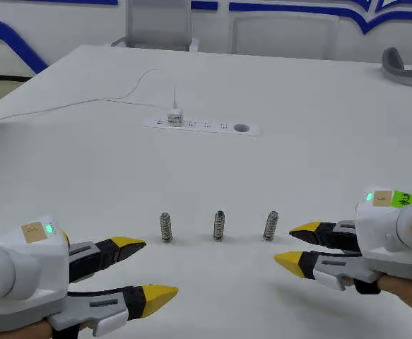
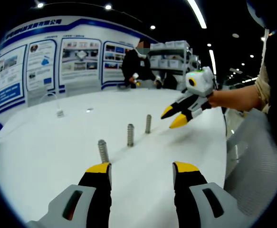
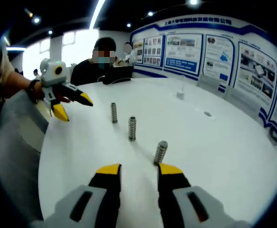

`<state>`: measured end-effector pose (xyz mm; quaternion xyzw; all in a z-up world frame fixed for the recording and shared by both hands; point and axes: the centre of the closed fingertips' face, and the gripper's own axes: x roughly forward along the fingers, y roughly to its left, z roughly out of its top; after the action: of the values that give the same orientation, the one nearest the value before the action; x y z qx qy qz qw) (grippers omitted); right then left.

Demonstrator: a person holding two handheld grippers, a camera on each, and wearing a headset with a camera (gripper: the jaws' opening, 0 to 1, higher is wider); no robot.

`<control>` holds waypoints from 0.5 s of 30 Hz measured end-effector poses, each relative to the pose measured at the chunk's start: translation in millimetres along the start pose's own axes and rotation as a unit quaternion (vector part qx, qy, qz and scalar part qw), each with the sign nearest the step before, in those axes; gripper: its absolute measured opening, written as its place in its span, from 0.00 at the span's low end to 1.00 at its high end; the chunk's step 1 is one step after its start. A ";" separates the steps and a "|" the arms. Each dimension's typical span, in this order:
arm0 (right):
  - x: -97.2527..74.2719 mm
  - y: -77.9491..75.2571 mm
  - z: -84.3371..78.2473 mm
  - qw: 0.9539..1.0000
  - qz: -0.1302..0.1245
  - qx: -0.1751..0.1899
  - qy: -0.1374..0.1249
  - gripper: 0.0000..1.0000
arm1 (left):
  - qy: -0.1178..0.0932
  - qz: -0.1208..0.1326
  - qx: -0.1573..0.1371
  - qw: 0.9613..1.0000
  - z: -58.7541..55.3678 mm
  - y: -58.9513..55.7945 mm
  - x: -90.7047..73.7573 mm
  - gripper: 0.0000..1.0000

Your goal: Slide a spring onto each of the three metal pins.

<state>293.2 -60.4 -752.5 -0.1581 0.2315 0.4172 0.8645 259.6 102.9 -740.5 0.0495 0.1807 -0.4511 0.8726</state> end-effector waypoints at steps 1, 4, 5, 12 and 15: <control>-1.2 1.1 0.5 1.000 0.000 -0.001 -0.002 0.32 | -0.001 0.001 -0.001 1.000 0.2 0.6 -0.4 0.53; -3.7 3.6 -0.1 1.000 0.002 -0.001 -0.005 0.34 | -0.002 0.004 -0.003 1.000 0.4 1.0 -1.0 0.53; -4.3 4.1 -0.7 1.000 0.002 -0.001 -0.005 0.35 | -0.002 0.004 -0.003 1.000 0.4 1.0 -1.2 0.53; -12.6 6.4 -4.5 1.000 0.001 0.003 -0.011 0.39 | -0.003 0.012 -0.009 1.000 0.2 5.1 -3.2 0.54; -16.3 7.8 -4.8 1.000 0.003 0.005 -0.015 0.42 | -0.002 0.014 -0.011 1.000 -0.1 5.5 -3.7 0.54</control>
<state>276.9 -68.5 -748.5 -0.1473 0.2210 0.4205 0.8675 262.1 109.0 -739.7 0.0410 0.1831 -0.4370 0.8796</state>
